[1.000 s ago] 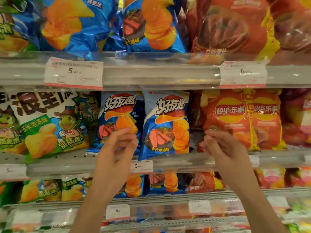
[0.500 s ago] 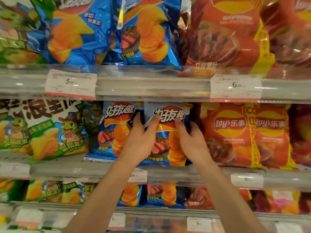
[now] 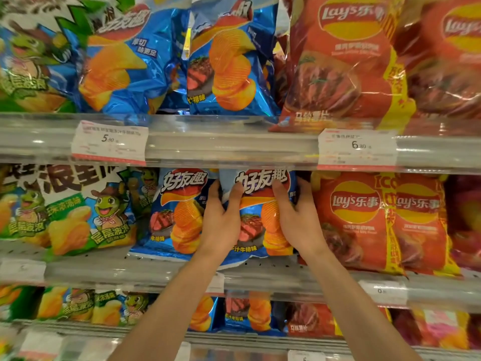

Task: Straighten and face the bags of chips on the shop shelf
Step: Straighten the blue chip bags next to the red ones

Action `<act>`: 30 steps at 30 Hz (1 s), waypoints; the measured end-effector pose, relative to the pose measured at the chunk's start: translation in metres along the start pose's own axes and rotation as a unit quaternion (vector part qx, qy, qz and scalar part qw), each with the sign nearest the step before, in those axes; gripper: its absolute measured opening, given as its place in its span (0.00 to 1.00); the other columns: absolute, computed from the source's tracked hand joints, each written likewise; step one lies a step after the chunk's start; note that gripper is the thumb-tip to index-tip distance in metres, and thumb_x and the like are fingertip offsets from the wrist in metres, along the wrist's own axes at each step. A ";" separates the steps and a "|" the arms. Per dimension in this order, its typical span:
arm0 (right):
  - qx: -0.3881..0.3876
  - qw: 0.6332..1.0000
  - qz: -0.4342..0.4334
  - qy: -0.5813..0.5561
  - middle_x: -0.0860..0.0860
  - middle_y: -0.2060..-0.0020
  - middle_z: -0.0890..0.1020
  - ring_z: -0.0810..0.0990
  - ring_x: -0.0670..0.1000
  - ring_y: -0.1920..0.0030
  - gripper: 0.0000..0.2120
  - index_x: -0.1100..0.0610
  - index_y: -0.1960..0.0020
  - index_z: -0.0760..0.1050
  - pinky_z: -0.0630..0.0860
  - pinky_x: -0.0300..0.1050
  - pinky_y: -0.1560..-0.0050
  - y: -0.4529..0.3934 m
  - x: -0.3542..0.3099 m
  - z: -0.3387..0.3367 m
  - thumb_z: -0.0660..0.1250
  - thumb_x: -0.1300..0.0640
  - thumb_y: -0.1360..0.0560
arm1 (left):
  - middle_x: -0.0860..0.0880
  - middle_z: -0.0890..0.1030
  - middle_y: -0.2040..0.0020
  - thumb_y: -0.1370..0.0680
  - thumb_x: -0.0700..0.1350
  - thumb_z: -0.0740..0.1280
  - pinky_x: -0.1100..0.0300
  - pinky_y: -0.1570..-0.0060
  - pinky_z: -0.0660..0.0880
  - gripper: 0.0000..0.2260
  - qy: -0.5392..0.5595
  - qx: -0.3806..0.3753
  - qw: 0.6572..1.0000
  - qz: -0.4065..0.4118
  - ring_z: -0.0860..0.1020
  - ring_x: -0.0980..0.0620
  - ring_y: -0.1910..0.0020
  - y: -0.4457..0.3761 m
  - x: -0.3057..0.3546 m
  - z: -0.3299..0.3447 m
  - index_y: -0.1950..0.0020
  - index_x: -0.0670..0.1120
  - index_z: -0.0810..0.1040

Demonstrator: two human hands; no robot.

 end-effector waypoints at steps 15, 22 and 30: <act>-0.032 0.993 0.109 0.032 0.45 0.41 0.77 0.76 0.49 0.40 0.25 0.50 0.32 0.66 0.68 0.44 0.42 0.010 0.023 0.005 0.62 0.36 0.22 | 0.55 0.80 0.39 0.18 0.61 0.58 0.56 0.39 0.77 0.22 -0.016 -0.078 0.996 -0.028 0.80 0.55 0.41 -0.008 -0.008 0.021 0.27 0.55 0.66; 0.030 0.993 0.061 0.099 0.53 0.33 0.75 0.74 0.56 0.33 0.33 0.54 0.29 0.64 0.68 0.44 0.41 0.016 0.019 -0.009 0.62 0.33 0.24 | 0.57 0.82 0.43 0.19 0.62 0.58 0.52 0.41 0.78 0.20 -0.011 -0.027 1.000 -0.002 0.81 0.58 0.44 -0.007 -0.020 0.021 0.30 0.55 0.71; -0.023 0.996 0.041 0.078 0.46 0.38 0.79 0.79 0.50 0.37 0.34 0.48 0.30 0.63 0.75 0.50 0.37 0.013 0.025 0.002 0.58 0.28 0.27 | 0.55 0.82 0.42 0.19 0.62 0.57 0.53 0.46 0.80 0.25 -0.059 -0.013 0.997 0.041 0.82 0.56 0.46 -0.003 -0.008 0.013 0.24 0.55 0.61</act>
Point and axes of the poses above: each hand's wrist, its own y-axis away from the middle knuckle, its own z-axis out of the palm, x = y × z, the point moved 10 cm from there along -y, towards the middle knuckle
